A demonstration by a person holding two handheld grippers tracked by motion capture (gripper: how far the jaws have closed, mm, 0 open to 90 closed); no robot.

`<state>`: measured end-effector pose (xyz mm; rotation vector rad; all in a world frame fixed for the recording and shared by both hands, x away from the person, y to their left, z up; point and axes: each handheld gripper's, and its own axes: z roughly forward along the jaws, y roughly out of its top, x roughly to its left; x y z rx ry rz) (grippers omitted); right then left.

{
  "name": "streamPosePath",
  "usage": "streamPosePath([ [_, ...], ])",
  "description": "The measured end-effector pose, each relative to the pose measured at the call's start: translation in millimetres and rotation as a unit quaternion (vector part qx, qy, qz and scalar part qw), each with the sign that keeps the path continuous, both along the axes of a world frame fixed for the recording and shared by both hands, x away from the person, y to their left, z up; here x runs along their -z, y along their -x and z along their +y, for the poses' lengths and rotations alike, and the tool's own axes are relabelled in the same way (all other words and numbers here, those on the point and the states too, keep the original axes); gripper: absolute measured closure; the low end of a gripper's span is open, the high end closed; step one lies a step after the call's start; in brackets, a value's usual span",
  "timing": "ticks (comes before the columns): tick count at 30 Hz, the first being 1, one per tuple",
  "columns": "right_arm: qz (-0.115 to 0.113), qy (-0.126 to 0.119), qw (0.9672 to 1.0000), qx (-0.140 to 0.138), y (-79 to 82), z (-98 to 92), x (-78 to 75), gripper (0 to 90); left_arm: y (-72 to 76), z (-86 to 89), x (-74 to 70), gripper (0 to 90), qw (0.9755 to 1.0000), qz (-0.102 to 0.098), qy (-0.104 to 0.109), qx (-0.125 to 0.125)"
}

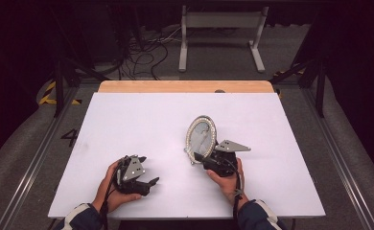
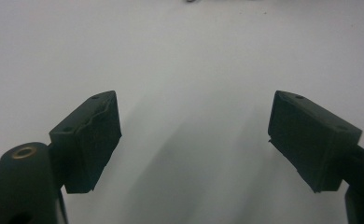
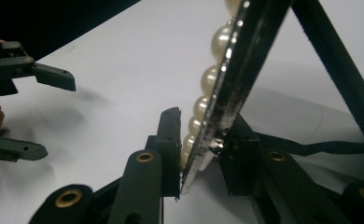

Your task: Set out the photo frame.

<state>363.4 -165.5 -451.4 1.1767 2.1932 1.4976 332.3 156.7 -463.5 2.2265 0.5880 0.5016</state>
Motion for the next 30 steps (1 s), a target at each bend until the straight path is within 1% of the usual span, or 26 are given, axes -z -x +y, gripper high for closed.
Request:
streamPosePath([
  [3,0.003,-0.001,0.9999,-0.01,-2.5,-3.1,0.1,73.1,0.1,-0.2,-0.2,17.5,1.0,-0.003,-0.002,0.0],
  [6,0.013,-0.002,0.9996,-0.024,-6.0,-6.0,-0.7,74.1,0.2,-1.3,0.7,17.4,1.0,0.001,-0.003,0.002],
  [7,0.013,-0.002,0.9996,-0.024,-6.0,-6.0,-0.7,74.1,0.2,-1.3,0.7,17.3,1.0,0.001,-0.003,0.002],
  [9,0.014,0.0,0.9995,-0.03,-7.7,-7.6,-1.3,74.0,0.2,-1.6,0.9,17.1,1.0,0.002,-0.005,0.003],
  [10,0.019,0.011,0.9992,-0.035,-9.2,-7.0,-4.1,73.1,-0.1,-1.8,1.0,17.1,1.0,0.0,-0.007,0.003],
  [11,0.014,0.016,0.9993,-0.029,-8.5,-6.3,-4.9,69.5,-0.2,-2.3,1.0,17.1,0.9999,-0.006,-0.013,0.0],
  [12,0.012,0.022,0.9996,-0.016,-7.3,-5.1,-5.2,66.1,-0.1,-2.5,0.9,17.0,0.9999,-0.009,-0.014,-0.001],
  [15,0.015,0.022,0.9996,-0.008,-7.5,-4.6,-3.3,63.4,-0.1,-2.2,0.6,16.9,0.9999,-0.007,-0.011,-0.002],
  [17,0.013,0.019,0.9997,0.001,-7.8,-4.4,-2.1,60.3,-0.4,-2.1,0.6,16.9,0.9999,-0.008,-0.012,-0.001],
  [18,0.013,0.011,0.9998,0.008,-7.8,-4.1,-1.5,59.6,-0.9,-1.8,0.7,16.9,0.9999,-0.007,-0.014,-0.002],
  [19,0.01,0.009,0.9998,0.011,-8.1,-3.7,-0.9,59.6,-1.2,-1.7,0.9,16.8,0.9999,-0.007,-0.014,-0.003],
  [20,0.011,0.003,0.9999,0.013,-8.5,-2.9,0.1,59.6,-1.2,-1.7,0.9,16.8,0.9999,-0.007,-0.014,-0.003],
  [22,0.013,0.001,0.9998,0.015,-8.9,-2.0,1.2,60.4,-1.6,-2.0,1.5,16.8,0.9999,-0.005,-0.011,-0.004],
  [25,0.023,-0.017,0.9995,0.01,-11.3,-0.4,4.0,67.5,-2.1,-2.5,1.9,16.8,0.9999,-0.004,-0.013,-0.004],
  [26,0.023,-0.017,0.9995,0.01,-11.3,-0.4,4.0,67.5,-2.5,-3.0,2.0,16.8,0.9999,-0.004,-0.013,-0.002],
  [27,0.026,-0.027,0.9993,-0.001,-11.8,0.6,4.1,73.1,-2.5,-3.7,2.1,16.8,0.9999,-0.002,-0.012,-0.003],
  [29,0.025,-0.023,0.9994,0.001,-11.4,1.3,3.8,73.4,-2.6,-4.1,2.2,16.7,0.9999,-0.001,-0.01,-0.002],
  [30,0.028,-0.024,0.9993,0.0,-11.8,0.5,3.6,73.9,-2.8,-4.7,2.2,16.7,0.9999,-0.001,-0.01,-0.001],
])
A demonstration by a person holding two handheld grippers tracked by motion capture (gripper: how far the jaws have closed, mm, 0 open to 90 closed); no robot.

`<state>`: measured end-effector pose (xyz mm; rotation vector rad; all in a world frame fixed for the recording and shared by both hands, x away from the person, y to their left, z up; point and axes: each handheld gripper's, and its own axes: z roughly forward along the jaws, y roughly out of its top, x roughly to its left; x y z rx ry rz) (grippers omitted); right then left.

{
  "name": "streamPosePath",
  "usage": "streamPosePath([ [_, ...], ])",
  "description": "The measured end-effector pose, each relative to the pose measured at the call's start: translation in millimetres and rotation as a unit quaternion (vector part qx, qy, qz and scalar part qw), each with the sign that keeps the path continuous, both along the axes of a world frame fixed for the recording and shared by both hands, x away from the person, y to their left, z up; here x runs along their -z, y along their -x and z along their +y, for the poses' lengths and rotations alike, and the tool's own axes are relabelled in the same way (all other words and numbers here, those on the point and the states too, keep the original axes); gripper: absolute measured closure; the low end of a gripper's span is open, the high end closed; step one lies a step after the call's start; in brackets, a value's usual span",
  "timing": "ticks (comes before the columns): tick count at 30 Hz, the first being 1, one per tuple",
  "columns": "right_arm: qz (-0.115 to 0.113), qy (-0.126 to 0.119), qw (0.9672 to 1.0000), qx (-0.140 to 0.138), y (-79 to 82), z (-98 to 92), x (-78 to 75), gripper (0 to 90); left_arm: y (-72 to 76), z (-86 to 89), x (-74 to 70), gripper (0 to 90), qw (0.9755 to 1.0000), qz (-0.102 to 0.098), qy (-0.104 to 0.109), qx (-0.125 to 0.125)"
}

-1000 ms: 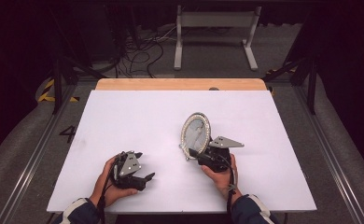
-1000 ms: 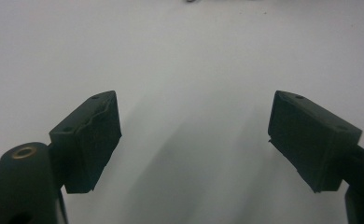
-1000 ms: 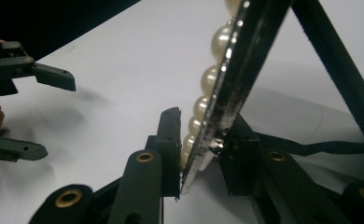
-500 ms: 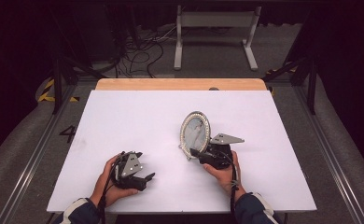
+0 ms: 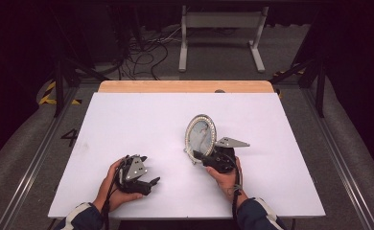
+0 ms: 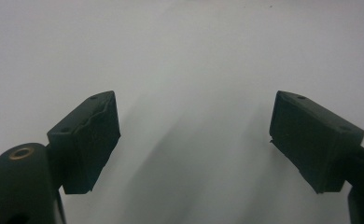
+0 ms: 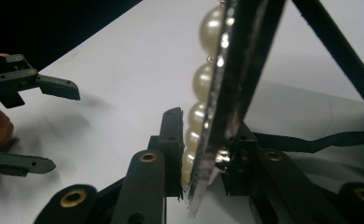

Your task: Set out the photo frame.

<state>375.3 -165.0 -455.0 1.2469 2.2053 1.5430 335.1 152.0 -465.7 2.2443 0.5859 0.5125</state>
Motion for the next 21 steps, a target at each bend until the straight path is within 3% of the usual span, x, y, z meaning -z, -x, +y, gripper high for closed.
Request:
streamPosePath([
  [4,0.003,0.005,1.0,-0.004,-0.5,-1.3,-0.8,76.1,-1.7,-1.9,-2.6,16.7,1.0,-0.002,0.001,0.002],
  [9,0.026,-0.002,0.9994,-0.024,-3.7,-6.5,-2.3,79.7,-10.7,-10.2,-8.4,16.8,0.9996,0.009,0.024,0.012],
  [14,0.033,0.006,0.9986,-0.041,-6.5,-9.8,-4.7,80.0,-22.3,-23.7,-15.3,16.8,0.9986,0.017,0.043,0.026],
  [21,0.038,0.013,0.9977,-0.054,-7.0,-11.1,-7.0,80.3,-50.5,-43.4,-21.1,16.5,0.9946,0.046,0.083,0.044],
])
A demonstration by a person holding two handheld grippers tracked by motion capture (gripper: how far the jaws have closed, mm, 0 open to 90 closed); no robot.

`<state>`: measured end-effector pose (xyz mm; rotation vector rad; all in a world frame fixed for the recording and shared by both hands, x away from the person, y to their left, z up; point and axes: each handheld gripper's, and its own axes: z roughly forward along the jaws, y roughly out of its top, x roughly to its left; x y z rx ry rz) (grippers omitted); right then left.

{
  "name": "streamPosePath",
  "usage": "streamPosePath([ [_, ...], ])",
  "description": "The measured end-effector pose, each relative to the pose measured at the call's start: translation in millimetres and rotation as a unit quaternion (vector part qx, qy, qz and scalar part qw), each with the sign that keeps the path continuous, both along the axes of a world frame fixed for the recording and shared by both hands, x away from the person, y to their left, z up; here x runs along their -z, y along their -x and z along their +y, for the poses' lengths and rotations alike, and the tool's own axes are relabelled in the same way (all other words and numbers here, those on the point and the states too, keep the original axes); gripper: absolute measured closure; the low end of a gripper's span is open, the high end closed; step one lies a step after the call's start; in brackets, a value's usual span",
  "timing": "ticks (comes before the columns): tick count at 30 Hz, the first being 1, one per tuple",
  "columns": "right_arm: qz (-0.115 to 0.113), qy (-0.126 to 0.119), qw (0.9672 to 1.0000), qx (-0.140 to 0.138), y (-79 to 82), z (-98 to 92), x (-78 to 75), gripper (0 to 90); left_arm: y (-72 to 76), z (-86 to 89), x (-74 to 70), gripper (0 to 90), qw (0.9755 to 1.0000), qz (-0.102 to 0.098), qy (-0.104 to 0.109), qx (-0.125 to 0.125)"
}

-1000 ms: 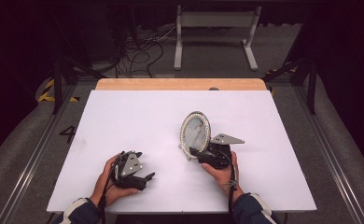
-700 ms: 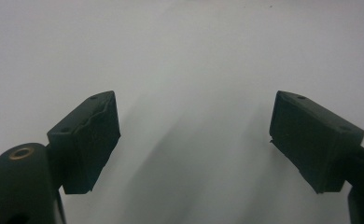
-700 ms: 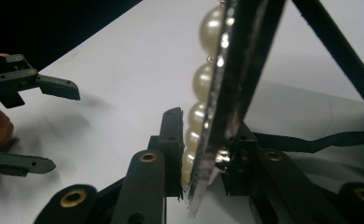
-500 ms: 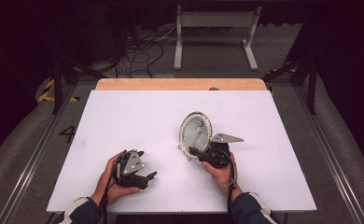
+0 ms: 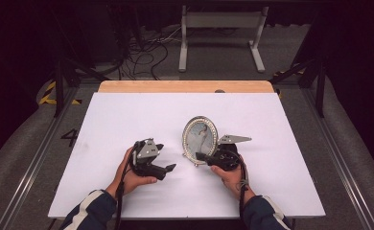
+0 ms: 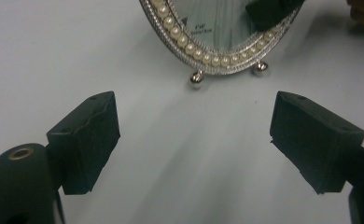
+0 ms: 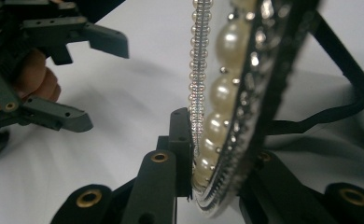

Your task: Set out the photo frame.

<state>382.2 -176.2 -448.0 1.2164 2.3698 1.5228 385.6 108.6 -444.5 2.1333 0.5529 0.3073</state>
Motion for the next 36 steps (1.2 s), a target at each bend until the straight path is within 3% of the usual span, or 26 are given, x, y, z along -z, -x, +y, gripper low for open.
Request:
streamPosePath([
  [3,-0.008,0.008,0.9999,0.001,1.4,0.5,-0.9,77.4,-9.0,-9.7,-0.2,16.4,1.0,-0.003,0.002,0.006],
  [6,-0.038,0.031,0.9988,0.005,9.4,0.8,-8.9,70.2,-21.1,-18.8,0.1,16.2,0.9998,0.0,0.016,0.009],
  [9,-0.051,0.044,0.9977,0.01,15.0,0.4,-12.2,66.1,-26.9,-22.4,0.8,16.1,0.9999,-0.003,0.015,0.007],
  [12,-0.067,0.059,0.9958,0.018,22.8,-1.2,-15.6,65.0,-36.6,-24.2,1.3,16.1,0.9994,0.011,0.033,0.005],
  [14,-0.068,0.057,0.9957,0.025,27.4,-4.1,-16.9,65.1,-41.5,-25.8,1.1,16.4,0.9991,0.009,0.041,0.0],
  [18,-0.085,0.058,0.994,0.038,37.0,-10.7,-21.7,64.4,-48.9,-31.7,2.1,17.0,0.9985,0.026,0.049,0.005],
  [24,-0.096,0.063,0.9919,0.053,43.4,-12.3,-24.6,62.4,-50.8,-39.5,-0.2,19.1,0.9988,0.017,0.044,0.01],
  [26,-0.097,0.063,0.9912,0.064,43.8,-13.8,-24.8,60.9,-50.8,-41.0,0.2,20.3,0.9986,0.024,0.046,0.014],
  [31,-0.104,0.046,0.9904,0.079,45.0,-19.8,-29.6,60.0,-51.2,-44.1,0.2,23.5,0.9989,0.024,0.037,0.018],
  [36,-0.13,0.027,0.9866,0.095,47.5,-22.7,-36.1,67.0,-51.0,-47.6,0.7,29.9,0.9974,0.034,0.049,0.04],
])
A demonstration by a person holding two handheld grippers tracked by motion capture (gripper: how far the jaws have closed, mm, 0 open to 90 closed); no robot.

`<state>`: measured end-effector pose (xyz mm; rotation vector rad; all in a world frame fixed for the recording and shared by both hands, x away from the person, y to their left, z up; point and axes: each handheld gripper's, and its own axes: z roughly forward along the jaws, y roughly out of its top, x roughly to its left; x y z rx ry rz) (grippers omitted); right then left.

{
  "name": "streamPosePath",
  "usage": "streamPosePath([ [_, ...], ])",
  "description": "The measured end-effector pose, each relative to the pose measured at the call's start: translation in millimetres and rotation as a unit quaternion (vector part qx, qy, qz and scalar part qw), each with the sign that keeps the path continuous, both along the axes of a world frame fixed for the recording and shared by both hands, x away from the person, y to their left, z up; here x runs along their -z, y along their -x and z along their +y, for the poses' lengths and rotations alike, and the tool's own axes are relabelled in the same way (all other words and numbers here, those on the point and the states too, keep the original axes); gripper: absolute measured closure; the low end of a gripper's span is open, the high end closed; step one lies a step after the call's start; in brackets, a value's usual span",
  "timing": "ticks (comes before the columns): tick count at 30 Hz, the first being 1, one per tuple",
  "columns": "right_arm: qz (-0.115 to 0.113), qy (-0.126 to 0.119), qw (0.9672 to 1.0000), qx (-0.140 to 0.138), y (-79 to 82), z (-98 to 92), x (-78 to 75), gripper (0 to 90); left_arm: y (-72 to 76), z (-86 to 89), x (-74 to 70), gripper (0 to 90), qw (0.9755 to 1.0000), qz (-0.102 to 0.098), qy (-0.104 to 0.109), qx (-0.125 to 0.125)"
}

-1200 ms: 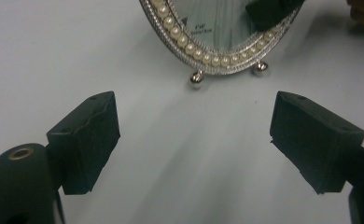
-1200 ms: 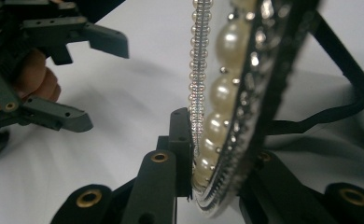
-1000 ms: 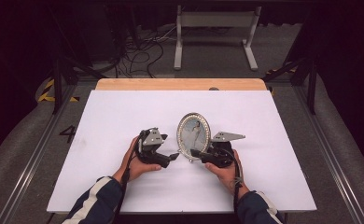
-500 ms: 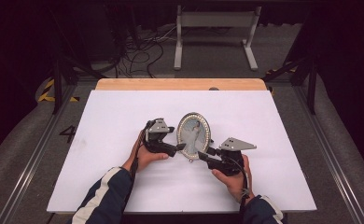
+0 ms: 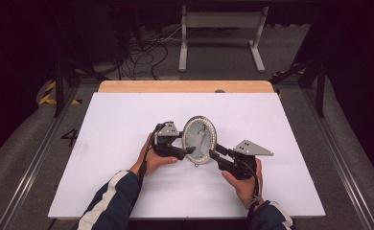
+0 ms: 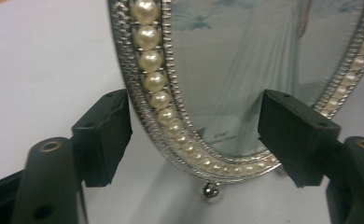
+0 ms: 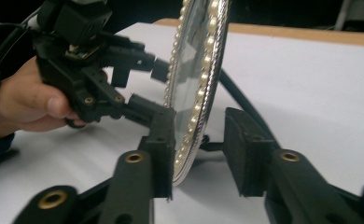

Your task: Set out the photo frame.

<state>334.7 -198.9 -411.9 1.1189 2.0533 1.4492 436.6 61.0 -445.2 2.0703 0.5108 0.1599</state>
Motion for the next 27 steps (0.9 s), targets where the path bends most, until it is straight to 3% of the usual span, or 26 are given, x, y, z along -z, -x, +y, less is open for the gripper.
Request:
streamPosePath([
  [6,-0.012,0.002,0.9999,0.008,-1.3,0.8,-2.4,73.9,0.3,4.6,-2.6,42.9,1.0,-0.002,0.006,-0.002],
  [11,-0.011,0.003,0.9999,0.009,-5.7,3.0,-0.4,76.4,2.9,6.2,-1.0,46.3,0.9999,0.002,0.004,-0.01],
  [16,-0.014,-0.001,0.9999,0.01,-9.0,6.2,0.5,77.7,4.0,8.3,-2.2,48.6,0.9998,-0.002,-0.014,-0.013],
  [21,0.002,-0.023,0.9996,0.014,-16.1,4.6,2.1,79.7,7.4,15.8,-2.4,57.3,0.9996,-0.006,-0.017,-0.022],
  [27,0.002,-0.019,0.9998,0.011,-21.1,7.4,1.7,79.7,12.0,17.6,-3.0,57.7,0.999,-0.004,-0.033,-0.031],
])
